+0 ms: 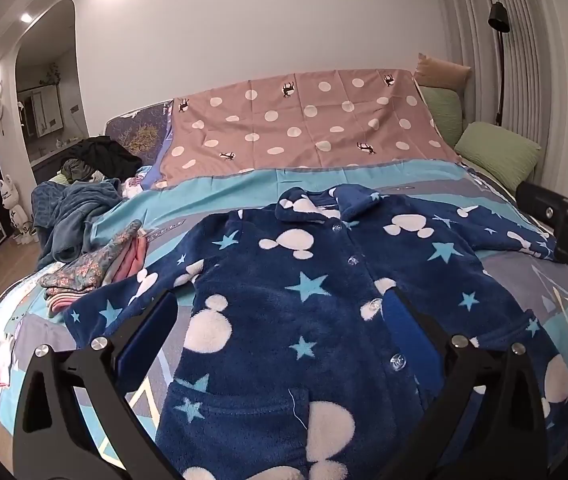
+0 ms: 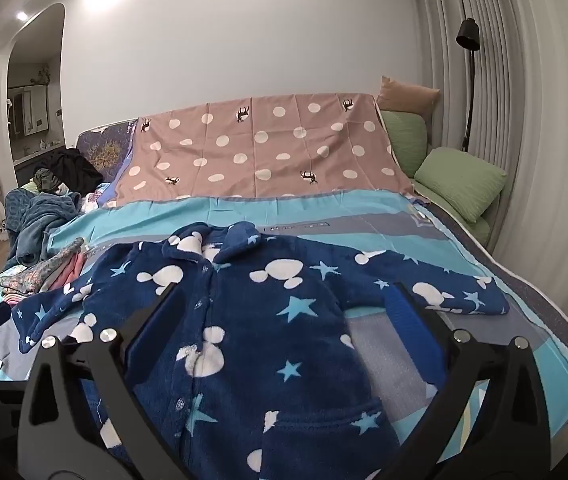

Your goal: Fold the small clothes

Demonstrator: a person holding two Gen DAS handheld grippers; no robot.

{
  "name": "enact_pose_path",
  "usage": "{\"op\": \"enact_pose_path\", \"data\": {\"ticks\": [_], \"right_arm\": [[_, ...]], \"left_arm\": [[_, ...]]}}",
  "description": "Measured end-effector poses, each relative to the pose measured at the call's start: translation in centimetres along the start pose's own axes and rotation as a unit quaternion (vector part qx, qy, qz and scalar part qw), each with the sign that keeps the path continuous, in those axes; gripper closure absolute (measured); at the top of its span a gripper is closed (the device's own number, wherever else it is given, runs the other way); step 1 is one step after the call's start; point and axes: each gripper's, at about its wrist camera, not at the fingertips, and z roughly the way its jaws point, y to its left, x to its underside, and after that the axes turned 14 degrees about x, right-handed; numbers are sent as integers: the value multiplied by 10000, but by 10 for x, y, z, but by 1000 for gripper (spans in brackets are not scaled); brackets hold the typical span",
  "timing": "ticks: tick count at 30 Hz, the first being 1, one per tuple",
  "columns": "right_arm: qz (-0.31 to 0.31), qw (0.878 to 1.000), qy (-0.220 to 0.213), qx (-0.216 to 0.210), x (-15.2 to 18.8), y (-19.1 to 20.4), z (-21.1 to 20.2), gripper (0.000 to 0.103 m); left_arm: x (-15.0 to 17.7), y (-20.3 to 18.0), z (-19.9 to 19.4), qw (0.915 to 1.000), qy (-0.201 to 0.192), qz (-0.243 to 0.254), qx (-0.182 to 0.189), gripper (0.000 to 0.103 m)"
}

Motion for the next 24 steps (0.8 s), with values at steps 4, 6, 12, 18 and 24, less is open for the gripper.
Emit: {"op": "enact_pose_path", "data": {"ticks": [4,6,12,18,24], "right_arm": [[-85,9999,80,-32,-6,-1,5,2],[-97,9999,113,-37,-5,-1,8,2],[-165,9993,298,-143,-1,2,18,2],[-292,9991,272,-161,3,7,20,2],[-347,9988,309,-132,5,10,26,2]], "left_arm": [[0,1,6,9999,-101,-45,-30,1],[-2,1,8,9999,-85,-49,-46,1],[-1,1,8,9999,-37,74,-107,1],[0,3,14,9999,108,23,88,1],[3,5,22,9995,255,-15,188,1]]}}
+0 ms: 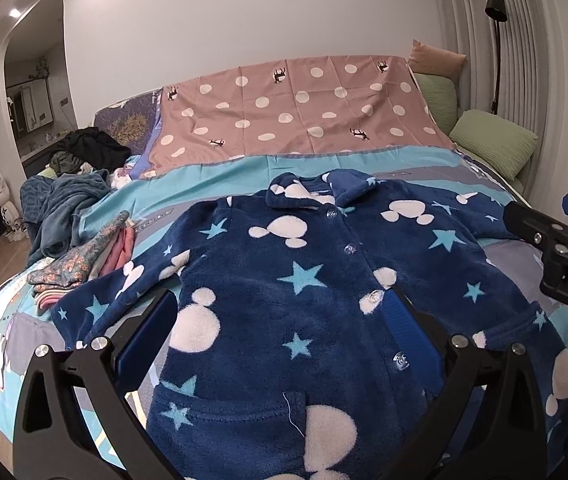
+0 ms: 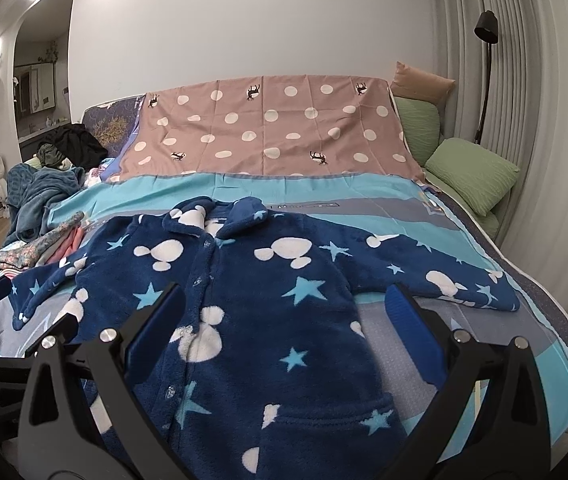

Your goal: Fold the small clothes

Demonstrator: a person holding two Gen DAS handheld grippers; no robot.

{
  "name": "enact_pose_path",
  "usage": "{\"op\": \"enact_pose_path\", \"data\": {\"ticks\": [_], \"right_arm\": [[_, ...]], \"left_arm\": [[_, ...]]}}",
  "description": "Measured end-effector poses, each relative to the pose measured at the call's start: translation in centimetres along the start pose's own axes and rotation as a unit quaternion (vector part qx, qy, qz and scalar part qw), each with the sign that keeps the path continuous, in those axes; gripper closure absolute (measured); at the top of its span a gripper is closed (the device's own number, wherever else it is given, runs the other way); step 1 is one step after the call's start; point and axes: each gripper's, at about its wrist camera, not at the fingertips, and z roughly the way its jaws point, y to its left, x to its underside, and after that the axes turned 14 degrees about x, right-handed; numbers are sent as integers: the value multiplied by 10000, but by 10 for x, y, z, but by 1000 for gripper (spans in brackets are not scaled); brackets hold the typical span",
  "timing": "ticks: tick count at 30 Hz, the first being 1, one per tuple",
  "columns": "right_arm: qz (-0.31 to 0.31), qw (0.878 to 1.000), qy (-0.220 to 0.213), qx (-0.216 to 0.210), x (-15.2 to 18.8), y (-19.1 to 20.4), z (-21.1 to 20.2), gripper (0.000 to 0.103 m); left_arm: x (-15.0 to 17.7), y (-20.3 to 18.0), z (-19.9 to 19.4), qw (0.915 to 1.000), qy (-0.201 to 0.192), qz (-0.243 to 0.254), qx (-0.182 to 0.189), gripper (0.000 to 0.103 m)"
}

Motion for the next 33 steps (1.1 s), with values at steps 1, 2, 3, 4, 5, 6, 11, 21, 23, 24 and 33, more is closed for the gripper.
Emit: {"op": "enact_pose_path", "data": {"ticks": [1,2,3,4,5,6,11,21,23,24,33], "right_arm": [[-3,10000,10,-1,0,1,1,2],[-16,10000,17,9,0,2,2,2],[-26,10000,22,15,0,2,3,2],[-42,10000,31,27,1,3,5,2],[-55,10000,46,30,1,4,6,2],[-61,10000,61,27,1,5,7,2],[-112,9999,109,-39,1,9,11,2],[-153,9999,-24,11,0,15,7,2],[-122,9999,-60,-13,0,15,5,2],[-119,9999,-68,-44,0,15,4,2],[-19,9999,-3,-158,2,13,3,2]], "left_arm": [[0,1,1,10000,11,-14,3,1],[0,2,2,10000,15,-20,-3,1],[0,2,2,10000,17,-30,-17,1],[0,3,4,10000,27,-47,-21,1],[0,4,5,10000,47,-76,-15,1],[0,6,6,9999,67,-101,-4,1],[0,10,10,9998,120,-179,6,1],[-1,7,9,9999,66,-38,78,1],[1,7,11,9999,97,-53,93,1],[2,8,12,9998,132,-65,107,1],[7,11,18,9992,257,-186,249,1]]}}
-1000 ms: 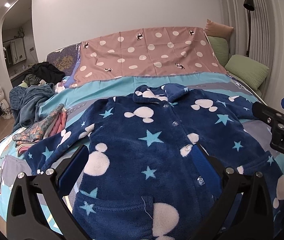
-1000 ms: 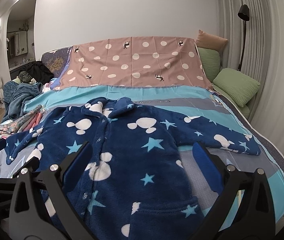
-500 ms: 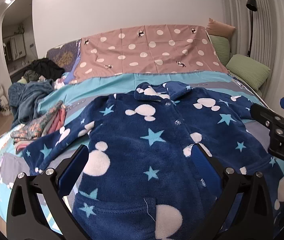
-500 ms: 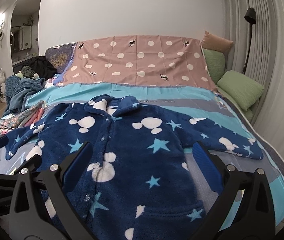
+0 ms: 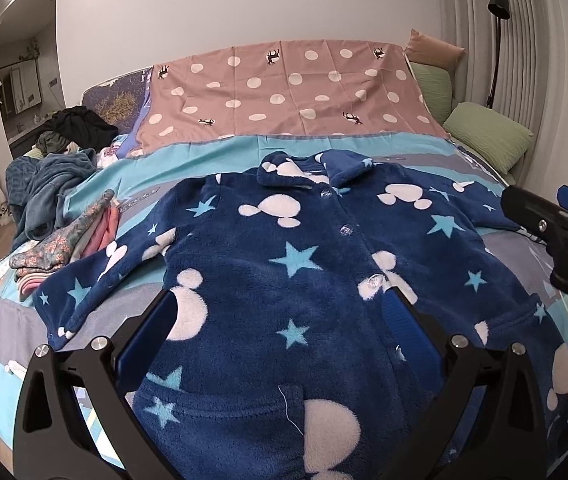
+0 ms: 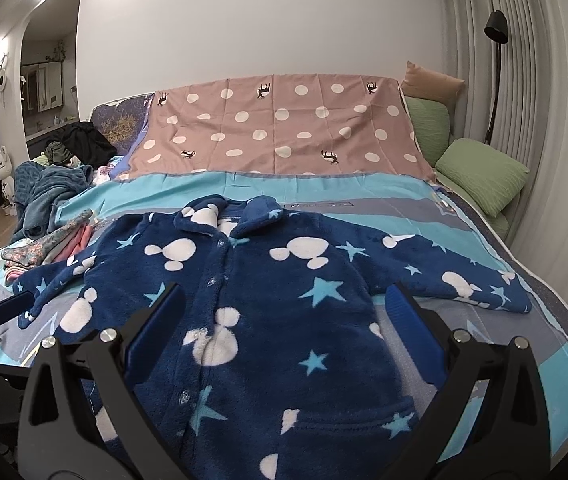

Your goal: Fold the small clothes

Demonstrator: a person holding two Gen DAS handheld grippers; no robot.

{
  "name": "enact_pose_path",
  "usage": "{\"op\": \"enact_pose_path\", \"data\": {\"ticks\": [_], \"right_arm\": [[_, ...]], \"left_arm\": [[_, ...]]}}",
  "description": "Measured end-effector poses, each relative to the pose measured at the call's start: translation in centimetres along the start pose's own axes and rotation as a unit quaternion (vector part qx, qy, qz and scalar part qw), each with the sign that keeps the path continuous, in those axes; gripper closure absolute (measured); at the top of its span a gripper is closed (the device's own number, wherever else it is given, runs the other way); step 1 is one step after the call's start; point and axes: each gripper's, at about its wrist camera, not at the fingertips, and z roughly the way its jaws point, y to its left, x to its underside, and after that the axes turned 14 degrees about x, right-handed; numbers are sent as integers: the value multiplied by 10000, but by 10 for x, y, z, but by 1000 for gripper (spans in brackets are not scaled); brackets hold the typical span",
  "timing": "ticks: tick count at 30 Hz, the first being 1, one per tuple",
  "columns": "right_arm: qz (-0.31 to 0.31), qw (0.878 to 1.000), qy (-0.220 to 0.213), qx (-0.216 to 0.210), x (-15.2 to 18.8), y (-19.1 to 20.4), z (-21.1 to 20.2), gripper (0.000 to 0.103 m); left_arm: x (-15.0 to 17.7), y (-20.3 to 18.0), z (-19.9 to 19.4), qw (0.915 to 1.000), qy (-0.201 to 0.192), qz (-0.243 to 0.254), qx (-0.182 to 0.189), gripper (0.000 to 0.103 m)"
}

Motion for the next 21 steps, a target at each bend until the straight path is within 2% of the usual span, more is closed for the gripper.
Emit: {"op": "enact_pose_path", "data": {"ticks": [21], "right_arm": [[-82,9999,104,-52,5,3,3,2]], "left_arm": [[6,2,5,10000,60,-75,-6,1]]}}
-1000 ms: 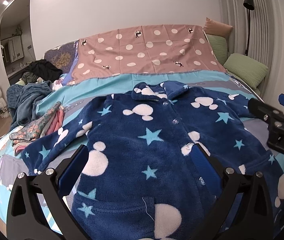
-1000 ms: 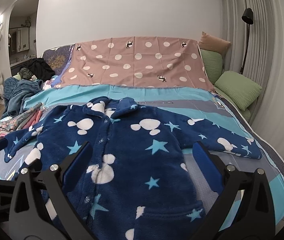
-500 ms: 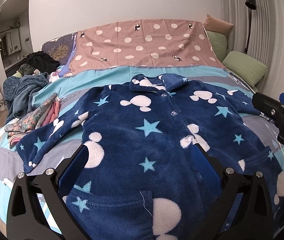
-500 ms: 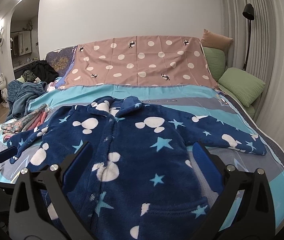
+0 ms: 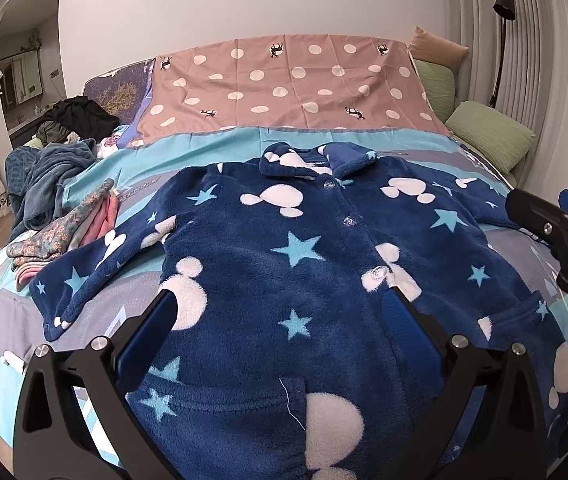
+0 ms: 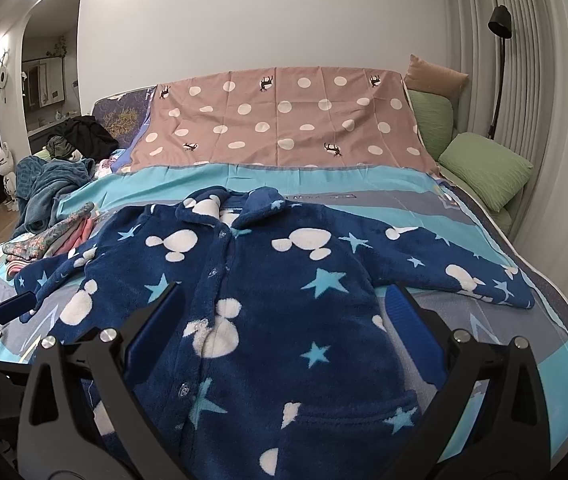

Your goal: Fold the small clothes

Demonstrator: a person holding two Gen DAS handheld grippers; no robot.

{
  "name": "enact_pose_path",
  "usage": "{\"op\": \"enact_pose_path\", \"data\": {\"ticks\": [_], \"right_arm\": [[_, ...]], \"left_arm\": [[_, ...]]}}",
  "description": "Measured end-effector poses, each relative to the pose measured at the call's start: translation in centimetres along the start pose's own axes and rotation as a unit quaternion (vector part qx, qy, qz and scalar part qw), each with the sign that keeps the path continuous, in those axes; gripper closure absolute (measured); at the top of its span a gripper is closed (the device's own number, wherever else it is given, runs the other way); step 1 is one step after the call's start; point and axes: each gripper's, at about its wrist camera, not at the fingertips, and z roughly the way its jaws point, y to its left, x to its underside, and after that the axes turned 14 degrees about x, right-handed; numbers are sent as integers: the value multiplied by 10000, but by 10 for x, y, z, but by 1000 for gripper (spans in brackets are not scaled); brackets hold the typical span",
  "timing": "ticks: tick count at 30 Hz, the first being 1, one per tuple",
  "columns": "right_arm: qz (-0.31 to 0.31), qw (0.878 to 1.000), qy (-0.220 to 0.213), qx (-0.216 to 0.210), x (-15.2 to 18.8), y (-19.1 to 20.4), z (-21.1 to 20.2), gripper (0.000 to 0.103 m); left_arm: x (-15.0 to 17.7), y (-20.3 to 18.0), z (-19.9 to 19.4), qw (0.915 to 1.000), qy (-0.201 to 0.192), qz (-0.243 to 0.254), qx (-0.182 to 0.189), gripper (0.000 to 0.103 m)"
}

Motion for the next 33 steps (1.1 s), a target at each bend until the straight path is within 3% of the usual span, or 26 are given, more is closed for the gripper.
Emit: {"op": "enact_pose_path", "data": {"ticks": [25,29,33], "right_arm": [[-220,9994,271,-12,4,18,19,2],[-247,9992,303,-4,3,20,22,2],[-290,9990,354,-1,3,24,26,2]], "left_arm": [[4,26,9,9988,71,-385,279,2],[4,47,13,9933,98,-826,799,17],[7,86,17,9802,72,-1624,1132,26]]}}
